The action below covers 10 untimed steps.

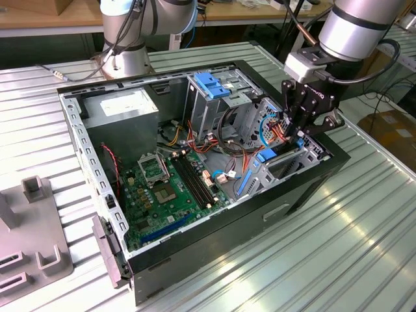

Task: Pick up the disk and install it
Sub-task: 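Insert the first disk wire, then insert the second disk wire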

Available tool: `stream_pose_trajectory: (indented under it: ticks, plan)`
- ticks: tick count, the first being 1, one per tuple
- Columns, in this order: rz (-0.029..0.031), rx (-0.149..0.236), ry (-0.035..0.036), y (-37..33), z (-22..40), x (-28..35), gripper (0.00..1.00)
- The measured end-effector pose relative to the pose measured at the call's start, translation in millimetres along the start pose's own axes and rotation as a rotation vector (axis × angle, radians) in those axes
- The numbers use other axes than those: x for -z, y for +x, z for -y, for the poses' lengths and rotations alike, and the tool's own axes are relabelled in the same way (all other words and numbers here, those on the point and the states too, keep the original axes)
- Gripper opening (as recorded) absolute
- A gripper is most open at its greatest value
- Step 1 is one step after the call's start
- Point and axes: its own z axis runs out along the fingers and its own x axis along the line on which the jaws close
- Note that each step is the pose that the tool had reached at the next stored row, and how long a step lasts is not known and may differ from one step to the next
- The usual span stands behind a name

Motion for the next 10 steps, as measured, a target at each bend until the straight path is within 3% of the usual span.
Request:
stream_pose_trajectory:
  ticks: [1, 3, 4, 10]
  plan:
    - [-0.0001, 0.000, 0.0000, 0.0, 0.0, 0.0, 0.16]
    - [-0.0001, 0.000, 0.0000, 0.0, 0.0, 0.0, 0.16]
    - [-0.0001, 0.000, 0.0000, 0.0, 0.0, 0.0, 0.10]
    - [-0.0003, 0.000, 0.0000, 0.0, 0.0, 0.1, 0.10]
